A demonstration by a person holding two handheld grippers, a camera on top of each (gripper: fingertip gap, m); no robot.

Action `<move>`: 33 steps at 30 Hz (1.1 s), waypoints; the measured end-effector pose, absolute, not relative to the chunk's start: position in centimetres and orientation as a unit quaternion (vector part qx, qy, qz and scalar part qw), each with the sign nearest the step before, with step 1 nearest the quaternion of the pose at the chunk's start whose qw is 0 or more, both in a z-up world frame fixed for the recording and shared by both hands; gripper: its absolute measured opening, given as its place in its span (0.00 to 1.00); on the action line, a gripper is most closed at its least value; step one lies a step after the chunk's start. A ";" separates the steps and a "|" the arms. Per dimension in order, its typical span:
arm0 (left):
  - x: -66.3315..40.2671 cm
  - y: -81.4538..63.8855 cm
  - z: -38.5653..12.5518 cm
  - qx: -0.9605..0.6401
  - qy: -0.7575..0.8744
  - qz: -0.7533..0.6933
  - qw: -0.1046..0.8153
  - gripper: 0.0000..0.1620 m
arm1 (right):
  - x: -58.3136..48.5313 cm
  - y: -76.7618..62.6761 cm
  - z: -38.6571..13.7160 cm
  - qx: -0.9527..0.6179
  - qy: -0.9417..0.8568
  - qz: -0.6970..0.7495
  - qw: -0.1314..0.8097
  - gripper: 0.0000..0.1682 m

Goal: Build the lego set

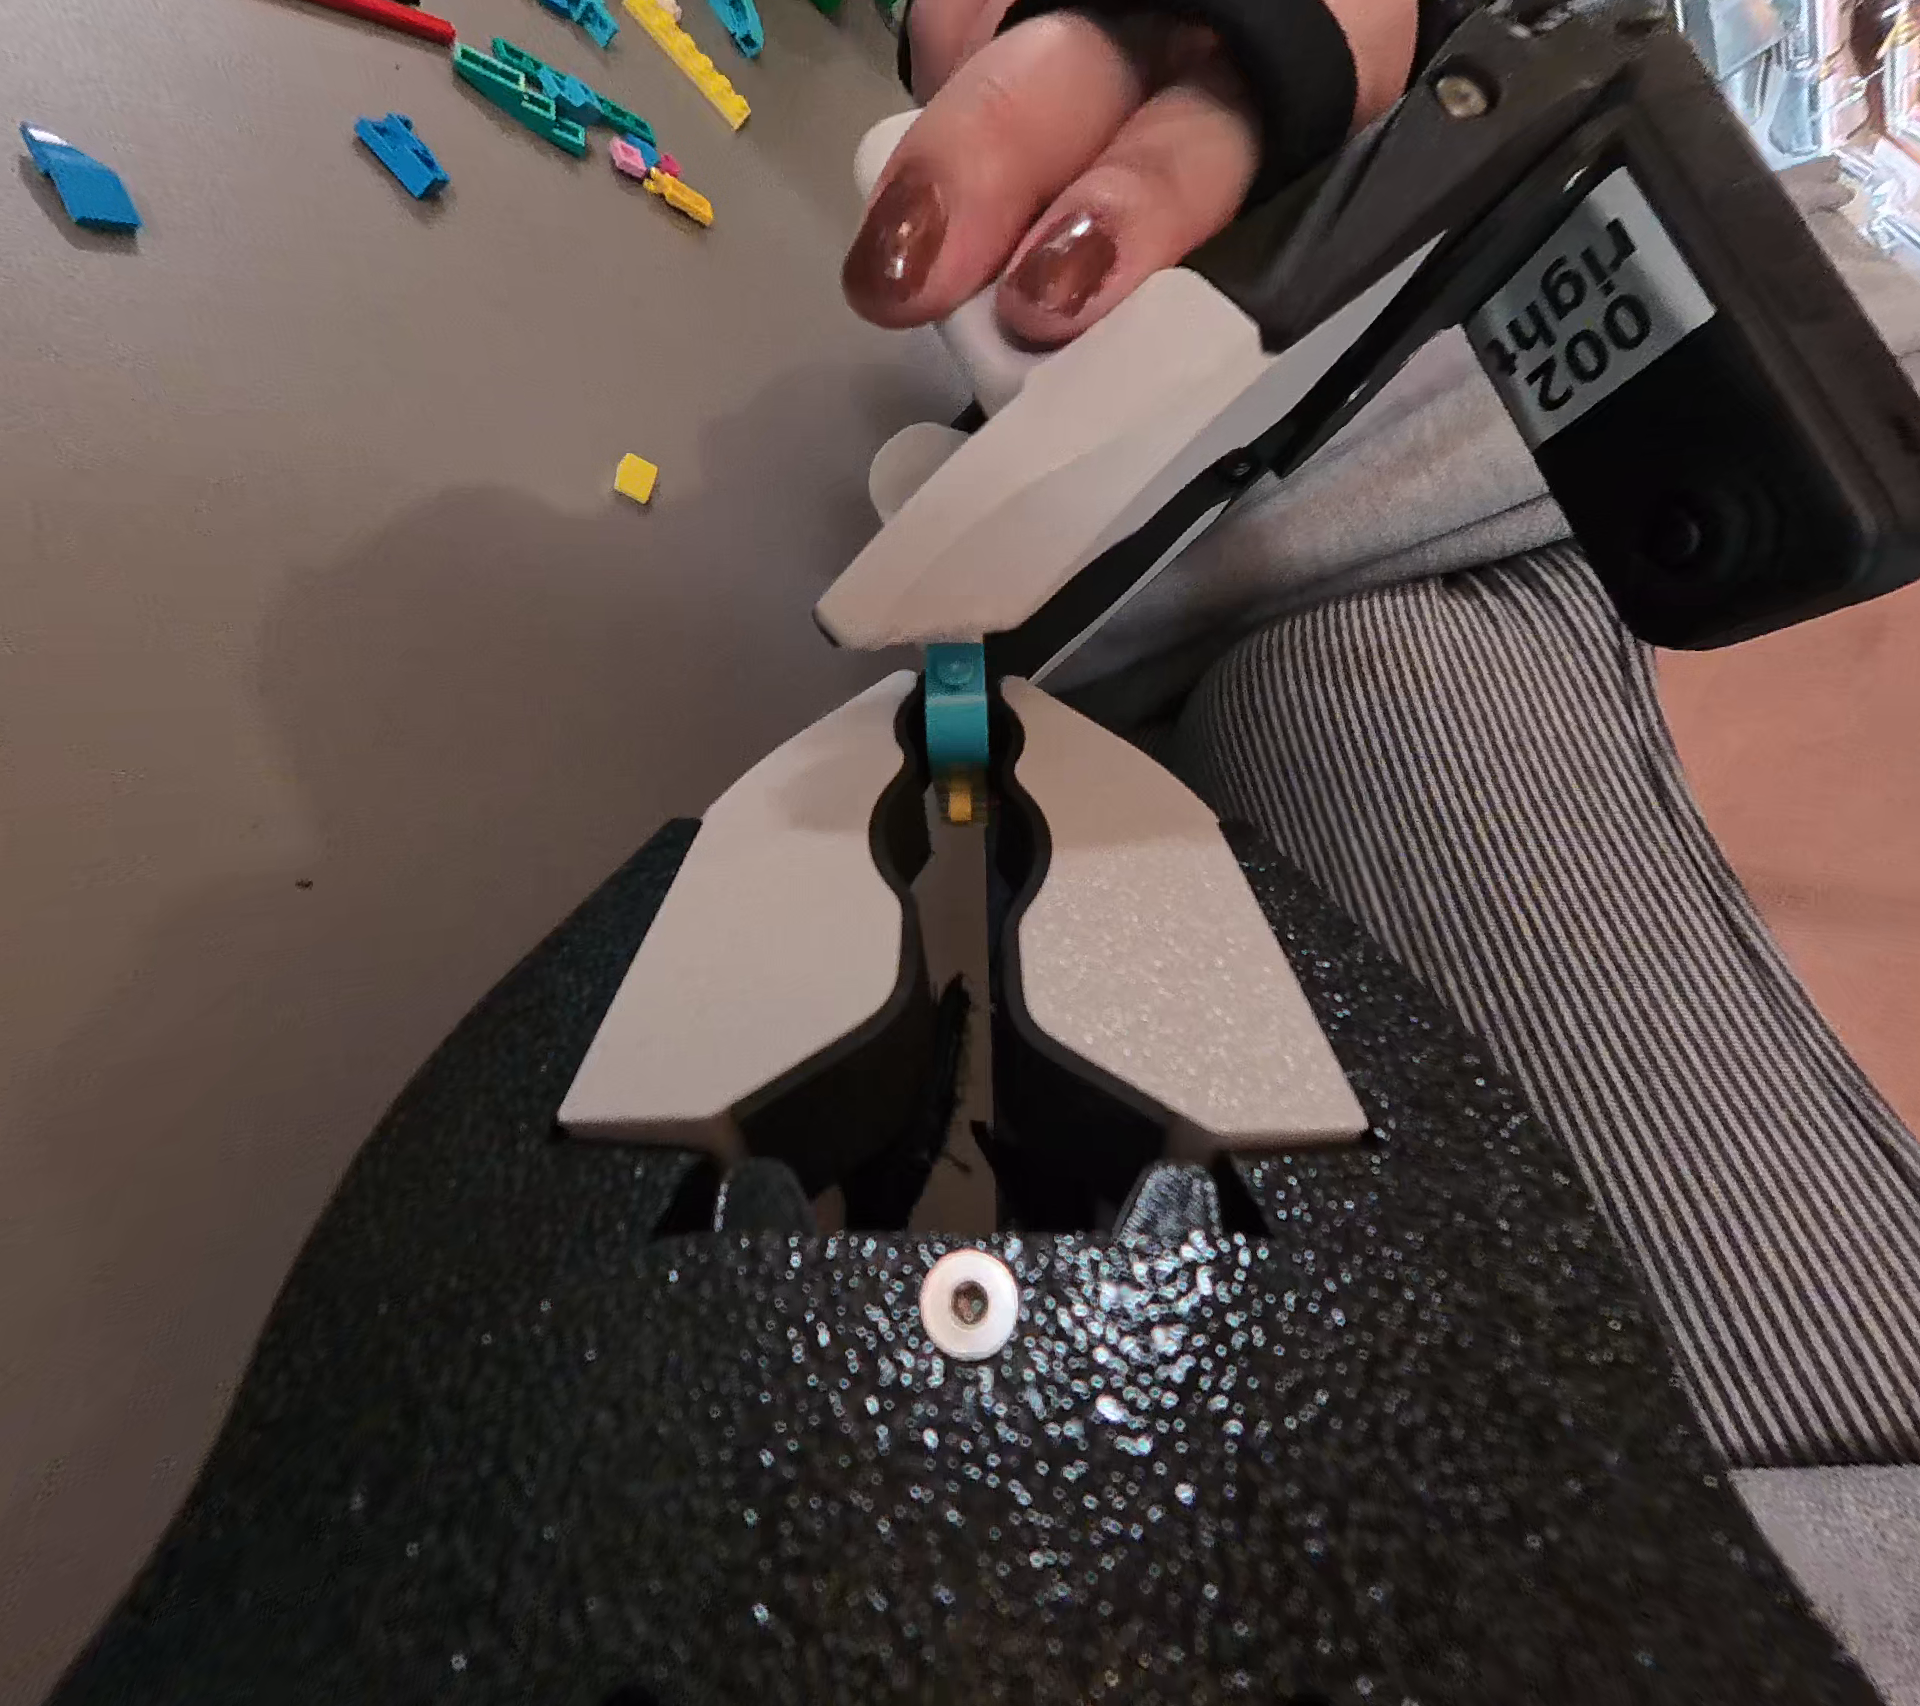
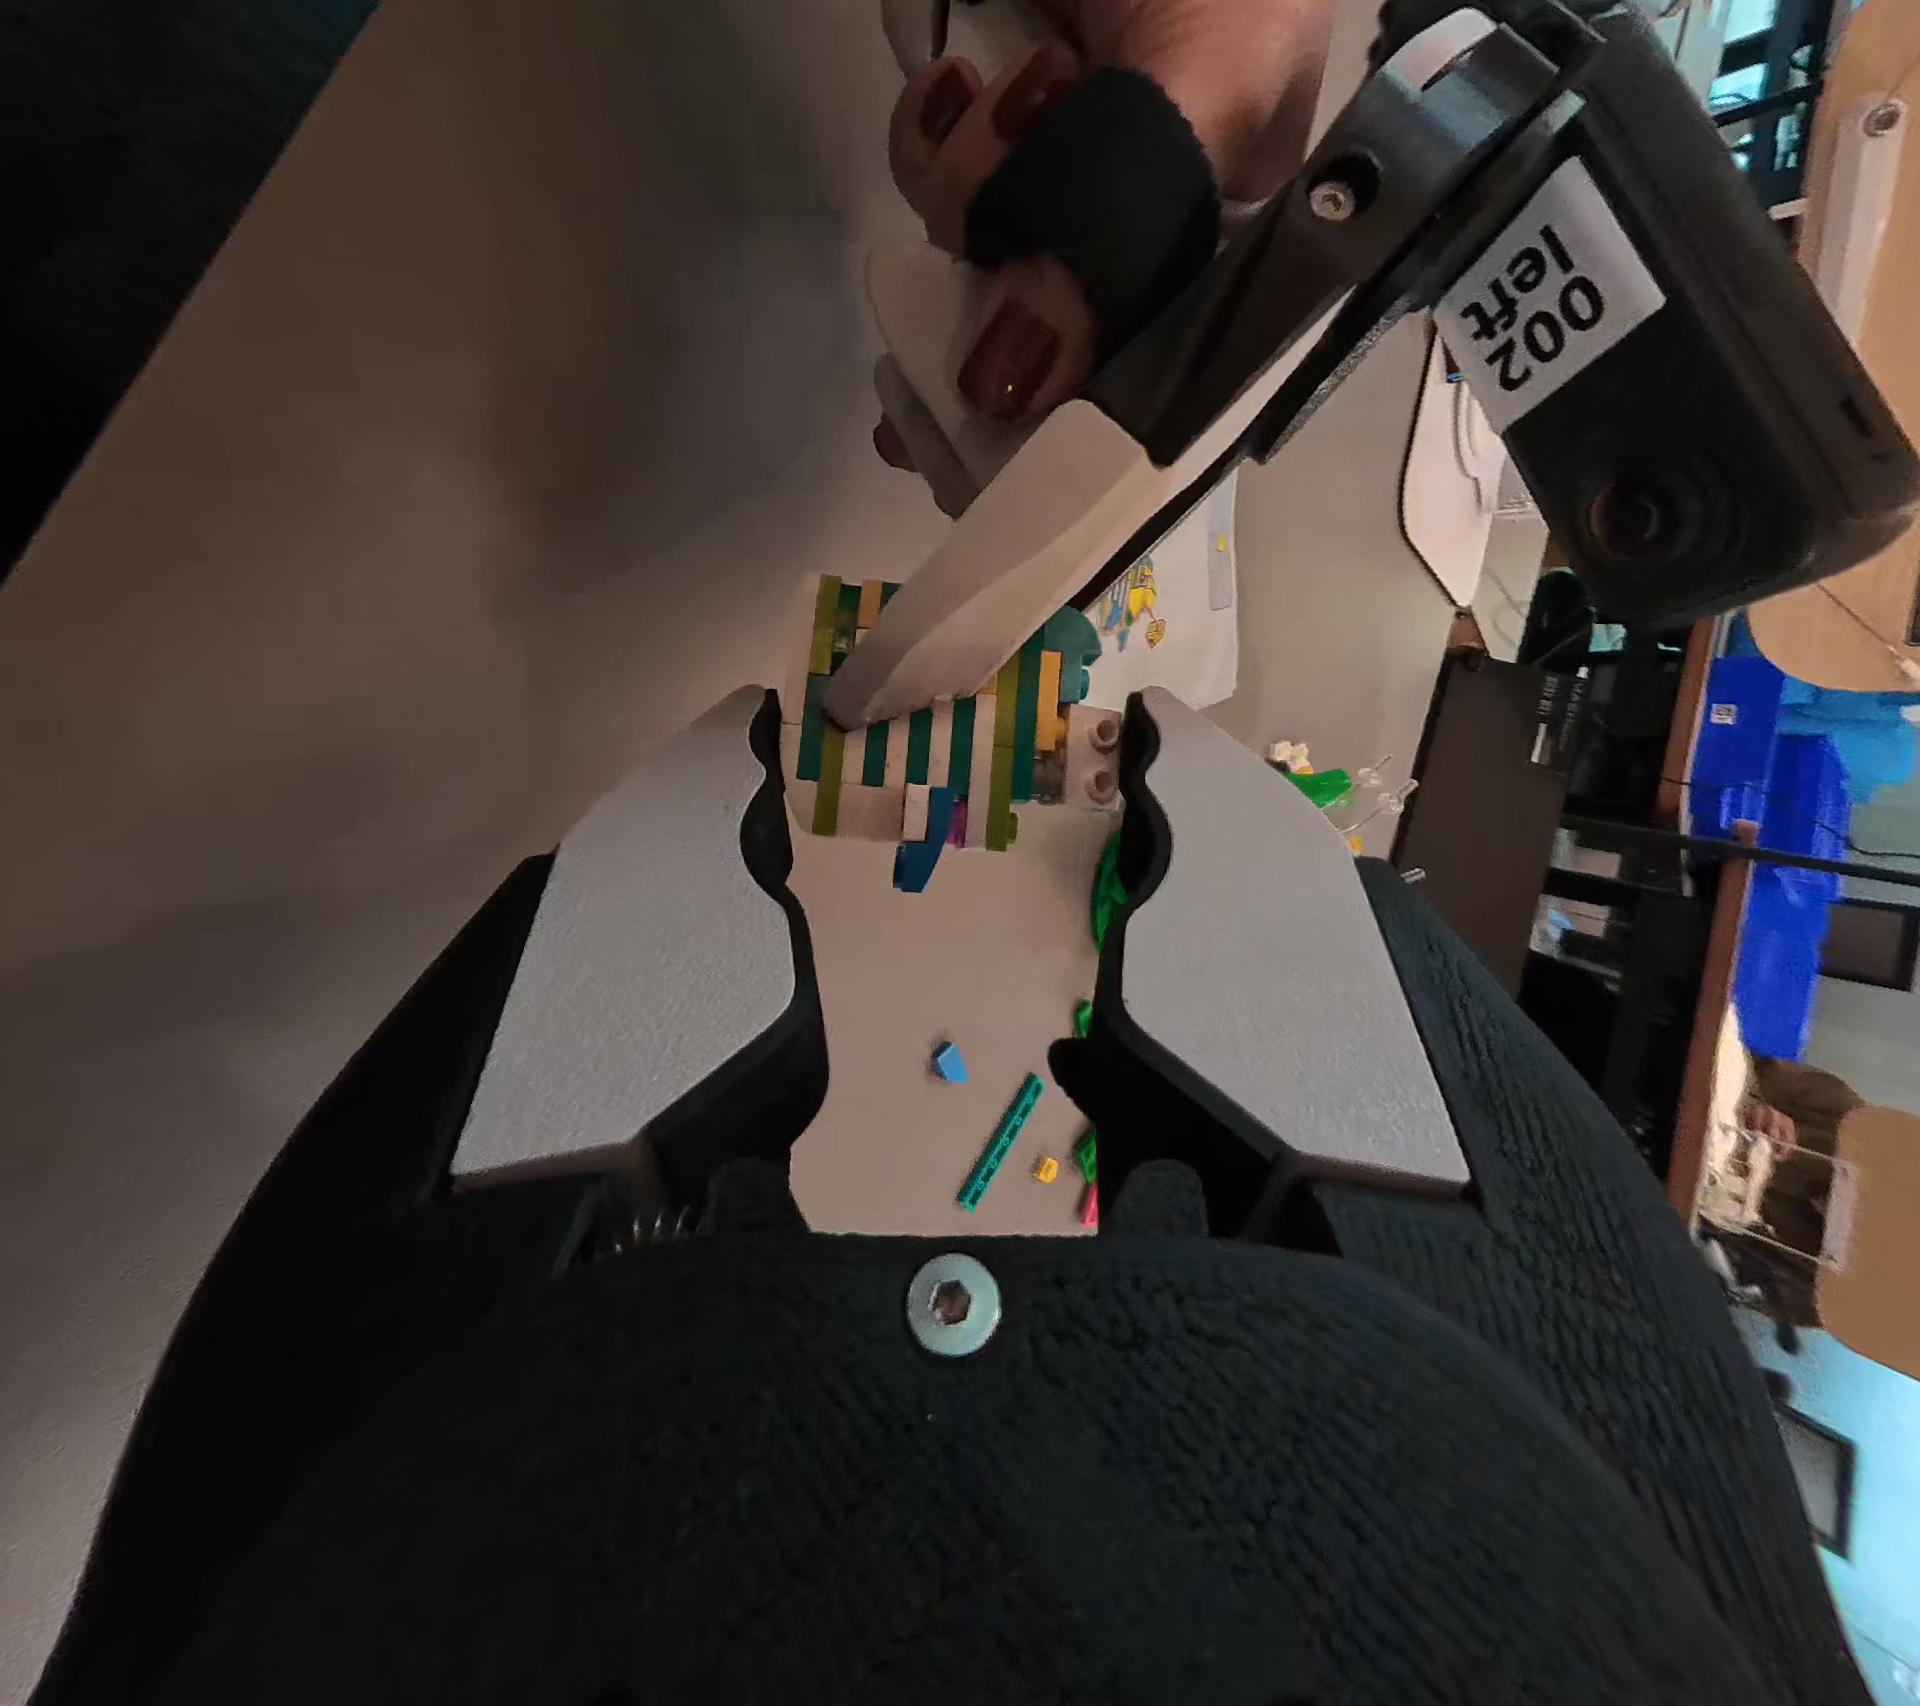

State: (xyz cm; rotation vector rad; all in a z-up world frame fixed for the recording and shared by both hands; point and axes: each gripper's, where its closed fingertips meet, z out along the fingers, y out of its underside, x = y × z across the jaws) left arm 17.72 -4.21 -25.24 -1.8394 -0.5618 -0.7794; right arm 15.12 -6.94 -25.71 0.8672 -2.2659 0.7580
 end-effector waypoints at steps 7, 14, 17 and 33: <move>17.8 -4.0 -25.4 -0.769 -0.230 -0.327 0.499 0.05 | 15.1 -6.7 -25.8 0.337 -0.847 0.280 0.300 0.36; 17.5 -3.9 -25.9 -0.778 -0.237 -0.314 0.490 0.05 | 14.7 -6.6 -26.1 0.343 -0.840 0.257 0.333 0.36; 17.1 -3.8 -25.3 -0.761 -0.241 -0.311 0.515 0.05 | 14.5 -6.5 -25.7 0.310 -0.850 0.279 0.321 0.36; 15.1 -3.8 -23.1 -0.691 -0.291 -0.241 0.617 0.05 | 12.8 -6.7 -23.9 0.239 -0.843 0.332 0.350 0.35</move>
